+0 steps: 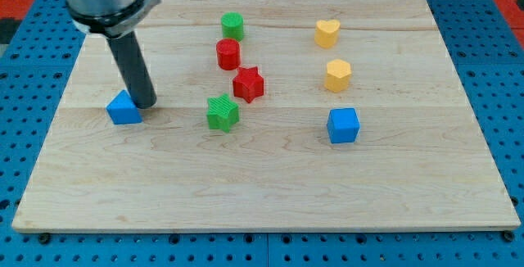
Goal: Push the blue triangle to the bottom of the blue cube
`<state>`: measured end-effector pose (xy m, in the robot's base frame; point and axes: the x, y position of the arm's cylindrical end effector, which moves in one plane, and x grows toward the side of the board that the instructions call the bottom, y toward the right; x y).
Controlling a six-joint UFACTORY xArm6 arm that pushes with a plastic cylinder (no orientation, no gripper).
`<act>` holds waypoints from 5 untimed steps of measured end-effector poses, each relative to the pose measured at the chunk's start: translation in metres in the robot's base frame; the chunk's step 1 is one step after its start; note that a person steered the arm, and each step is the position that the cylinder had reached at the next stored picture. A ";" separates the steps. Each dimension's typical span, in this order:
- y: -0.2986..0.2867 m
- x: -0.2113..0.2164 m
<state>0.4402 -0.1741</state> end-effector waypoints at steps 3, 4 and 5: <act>-0.047 0.054; -0.064 0.056; -0.083 0.018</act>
<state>0.4578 -0.2573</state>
